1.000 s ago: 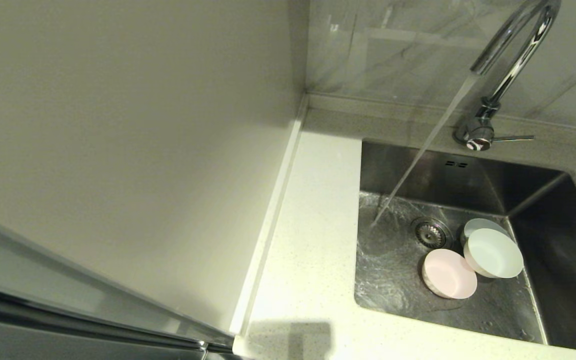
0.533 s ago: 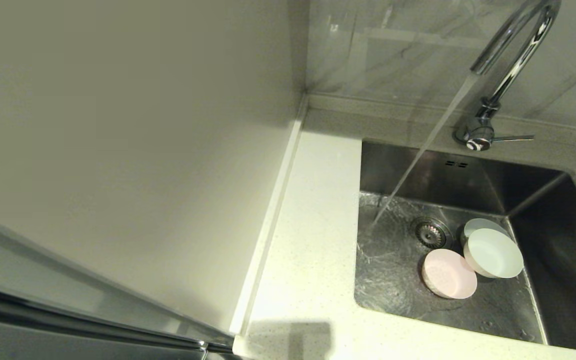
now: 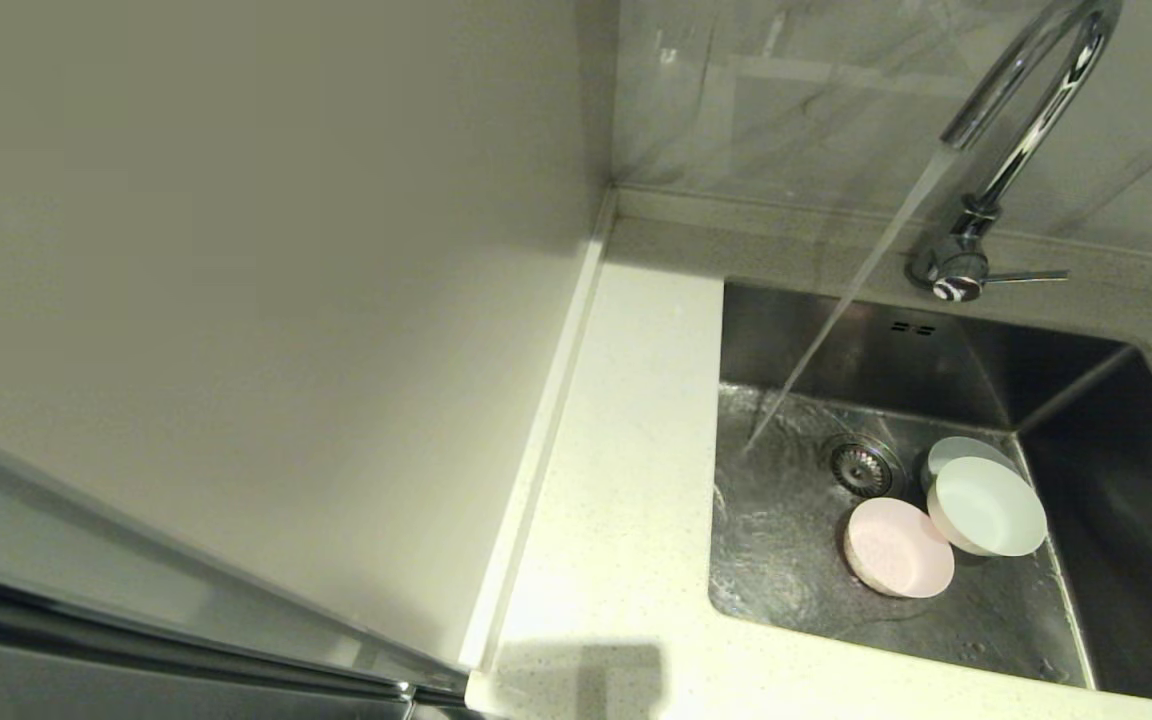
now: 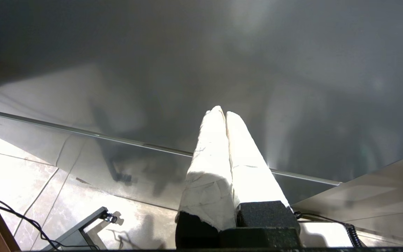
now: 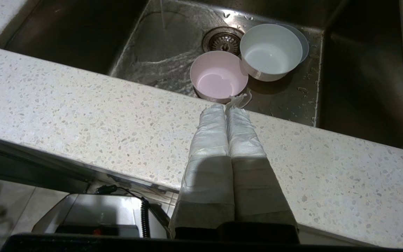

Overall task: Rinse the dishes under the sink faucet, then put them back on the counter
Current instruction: Wait for the water to rinse the bowl

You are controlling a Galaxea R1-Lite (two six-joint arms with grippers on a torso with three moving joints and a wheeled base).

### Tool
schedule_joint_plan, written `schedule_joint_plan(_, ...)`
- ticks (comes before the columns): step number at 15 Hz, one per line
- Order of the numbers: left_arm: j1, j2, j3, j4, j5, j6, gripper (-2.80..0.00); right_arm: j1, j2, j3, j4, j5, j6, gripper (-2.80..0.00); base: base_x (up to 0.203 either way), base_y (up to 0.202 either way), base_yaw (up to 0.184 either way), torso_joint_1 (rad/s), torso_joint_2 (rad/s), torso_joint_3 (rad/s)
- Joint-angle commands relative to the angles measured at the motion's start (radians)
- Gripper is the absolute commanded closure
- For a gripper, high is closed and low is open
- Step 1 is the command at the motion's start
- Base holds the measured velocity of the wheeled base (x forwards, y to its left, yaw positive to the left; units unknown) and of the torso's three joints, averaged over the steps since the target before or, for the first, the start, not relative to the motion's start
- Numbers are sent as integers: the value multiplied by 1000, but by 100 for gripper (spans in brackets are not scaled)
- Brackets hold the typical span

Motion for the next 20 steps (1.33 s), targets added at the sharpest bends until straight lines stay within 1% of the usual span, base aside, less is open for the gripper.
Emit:
schedule_joint_plan(1, 0, -3, 0, 0, 0, -1, 0, 0, 1, 0, 1, -1, 0, 0, 0, 0, 0, 0, 0, 0)
schedule_joint_plan(20, 0, -3, 0, 0, 0, 1, 0, 0, 1, 0, 1, -1, 0, 0, 0, 0, 0, 0, 0, 0)
